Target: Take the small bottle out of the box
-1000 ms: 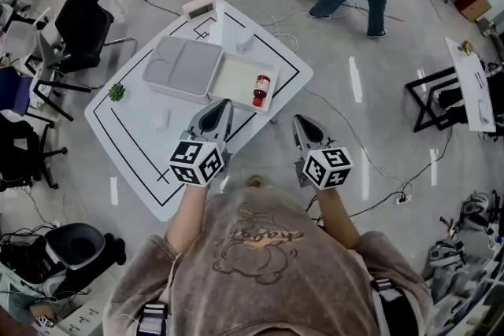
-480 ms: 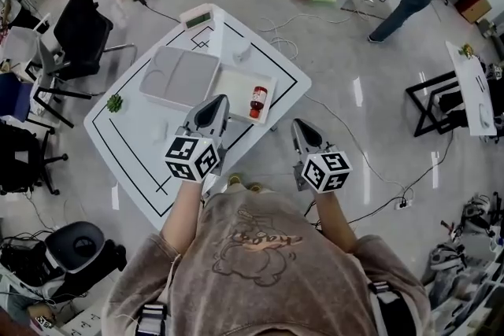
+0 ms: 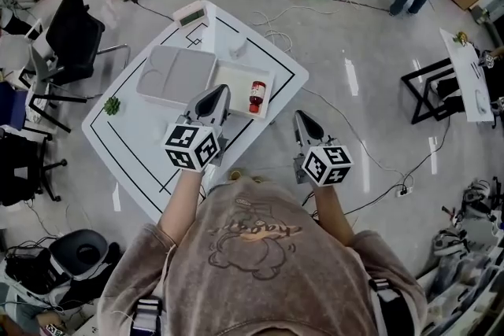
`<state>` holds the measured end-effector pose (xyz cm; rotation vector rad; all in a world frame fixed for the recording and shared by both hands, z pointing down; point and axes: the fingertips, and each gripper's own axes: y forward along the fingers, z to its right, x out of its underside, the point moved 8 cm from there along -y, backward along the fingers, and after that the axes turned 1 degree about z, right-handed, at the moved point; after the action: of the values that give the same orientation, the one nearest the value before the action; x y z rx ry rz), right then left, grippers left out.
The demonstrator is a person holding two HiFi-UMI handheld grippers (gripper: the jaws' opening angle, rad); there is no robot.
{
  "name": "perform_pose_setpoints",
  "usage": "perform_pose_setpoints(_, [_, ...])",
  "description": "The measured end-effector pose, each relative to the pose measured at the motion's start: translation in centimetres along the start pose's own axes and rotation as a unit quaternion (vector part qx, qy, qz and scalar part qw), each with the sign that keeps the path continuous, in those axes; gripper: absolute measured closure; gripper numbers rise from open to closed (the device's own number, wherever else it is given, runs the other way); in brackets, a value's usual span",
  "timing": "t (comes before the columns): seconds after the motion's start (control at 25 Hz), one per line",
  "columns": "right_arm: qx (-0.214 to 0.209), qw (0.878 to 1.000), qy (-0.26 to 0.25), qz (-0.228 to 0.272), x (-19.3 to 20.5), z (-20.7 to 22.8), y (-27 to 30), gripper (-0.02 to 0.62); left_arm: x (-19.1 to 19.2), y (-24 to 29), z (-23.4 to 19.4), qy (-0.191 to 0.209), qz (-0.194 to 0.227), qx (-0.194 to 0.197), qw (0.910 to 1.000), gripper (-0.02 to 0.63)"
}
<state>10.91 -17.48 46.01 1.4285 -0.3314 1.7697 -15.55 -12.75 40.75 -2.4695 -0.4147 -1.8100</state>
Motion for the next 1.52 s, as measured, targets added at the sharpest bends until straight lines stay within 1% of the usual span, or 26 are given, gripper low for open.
perform_pose_setpoints(0.28, [0.015,1.0,0.0,0.009,0.0,-0.3,0.3,0.599,0.3,0.8,-0.8,0.003,-0.005,0.022,0.9997,0.6])
perform_pose_setpoints(0.6, [0.031,1.0,0.004,0.004,0.4,-0.5,0.0,0.599,0.1,1.4,-1.1,0.006,-0.002,0.038,0.9993,0.598])
perform_pose_setpoints(0.64, [0.032,0.999,0.006,0.003,0.5,-0.6,0.0,0.599,0.1,1.4,-1.1,0.003,-0.005,0.04,0.9992,0.588])
perform_pose_setpoints(0.72, [0.032,0.999,0.008,0.002,0.6,-0.7,0.0,0.599,0.2,1.5,-1.2,0.0,-0.01,0.044,0.999,0.534])
perform_pose_setpoints(0.92, [0.033,0.999,0.007,0.001,0.7,-0.9,0.1,0.598,0.4,1.9,-1.7,0.0,-0.019,0.048,0.9987,0.475])
perform_pose_setpoints(1.2, [0.033,0.999,0.006,0.003,0.5,-0.7,0.1,0.599,0.9,3.0,-2.4,-0.011,-0.04,0.062,0.9972,0.352])
perform_pose_setpoints(1.36, [0.035,0.999,0.007,0.002,0.6,-0.6,0.0,0.599,1.4,3.9,-2.8,-0.021,-0.052,0.071,0.9959,0.315])
perform_pose_setpoints(1.52, [0.04,0.999,0.01,0.0,0.7,-0.2,-0.4,0.598,1.6,5.1,-3.2,-0.023,-0.065,0.075,0.9948,0.301])
